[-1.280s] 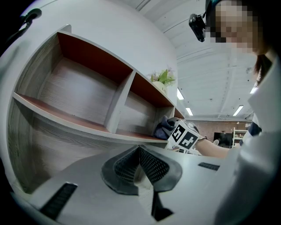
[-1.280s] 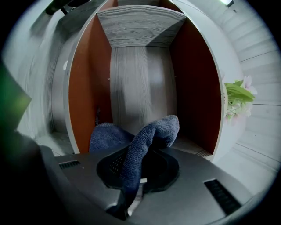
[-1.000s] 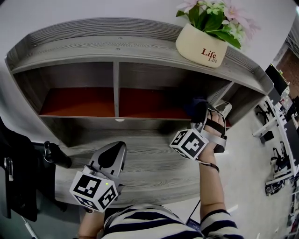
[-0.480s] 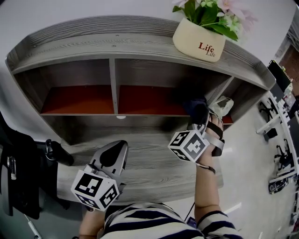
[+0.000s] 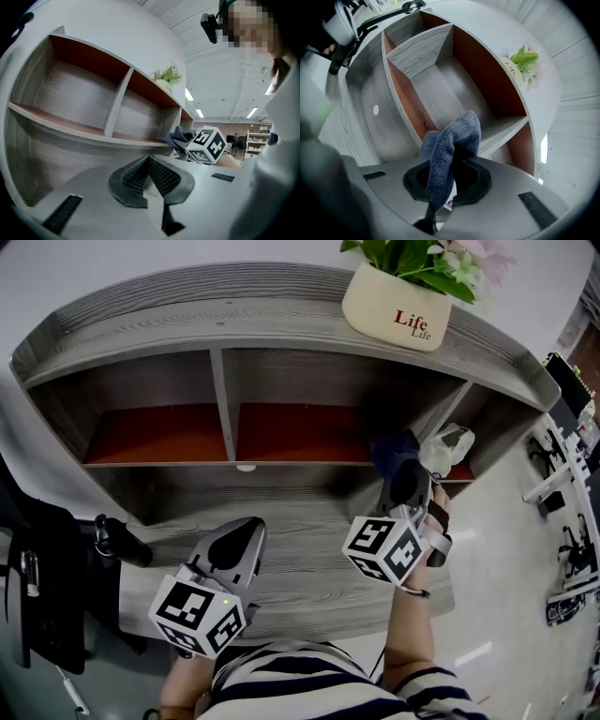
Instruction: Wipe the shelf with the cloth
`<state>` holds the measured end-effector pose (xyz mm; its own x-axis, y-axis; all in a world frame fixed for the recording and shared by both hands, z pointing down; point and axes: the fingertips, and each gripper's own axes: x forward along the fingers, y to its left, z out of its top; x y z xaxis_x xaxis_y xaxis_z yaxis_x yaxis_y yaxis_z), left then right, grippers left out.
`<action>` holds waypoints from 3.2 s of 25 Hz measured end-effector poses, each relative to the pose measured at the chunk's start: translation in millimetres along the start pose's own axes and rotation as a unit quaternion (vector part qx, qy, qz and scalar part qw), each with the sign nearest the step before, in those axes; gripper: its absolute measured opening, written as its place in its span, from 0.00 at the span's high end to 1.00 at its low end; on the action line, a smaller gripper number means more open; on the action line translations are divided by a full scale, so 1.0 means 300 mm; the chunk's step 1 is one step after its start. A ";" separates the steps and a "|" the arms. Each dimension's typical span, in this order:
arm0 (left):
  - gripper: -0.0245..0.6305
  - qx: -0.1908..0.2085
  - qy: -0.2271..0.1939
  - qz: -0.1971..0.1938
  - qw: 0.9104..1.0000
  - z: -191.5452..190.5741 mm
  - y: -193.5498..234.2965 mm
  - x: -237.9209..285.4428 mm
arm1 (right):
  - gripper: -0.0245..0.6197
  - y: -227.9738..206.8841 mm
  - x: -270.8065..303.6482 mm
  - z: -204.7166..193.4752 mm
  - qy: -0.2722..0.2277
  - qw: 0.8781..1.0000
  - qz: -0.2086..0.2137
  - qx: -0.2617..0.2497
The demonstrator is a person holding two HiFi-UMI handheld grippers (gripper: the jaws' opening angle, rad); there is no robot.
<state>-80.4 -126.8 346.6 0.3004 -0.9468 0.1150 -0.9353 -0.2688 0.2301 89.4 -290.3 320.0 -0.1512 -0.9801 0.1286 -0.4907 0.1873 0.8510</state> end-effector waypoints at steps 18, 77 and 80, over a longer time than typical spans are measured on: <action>0.94 -0.015 0.013 0.007 1.000 -0.046 0.011 0.040 | 0.89 0.076 -0.133 -0.100 -0.065 0.986 0.033 0.148; 0.94 -0.150 0.058 0.037 0.986 -0.257 0.132 -0.028 | 0.89 0.439 -0.293 -0.066 -0.072 0.850 0.324 0.409; 0.94 -0.155 0.059 0.039 0.985 -0.257 0.138 -0.032 | 0.89 0.441 -0.294 -0.060 -0.073 0.850 0.327 0.407</action>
<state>-107.5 -115.1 429.4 0.2668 -0.9304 0.2515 -0.8595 -0.1117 0.4988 53.3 -180.3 430.4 -0.6957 -0.6416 0.3231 -0.6830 0.7301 -0.0207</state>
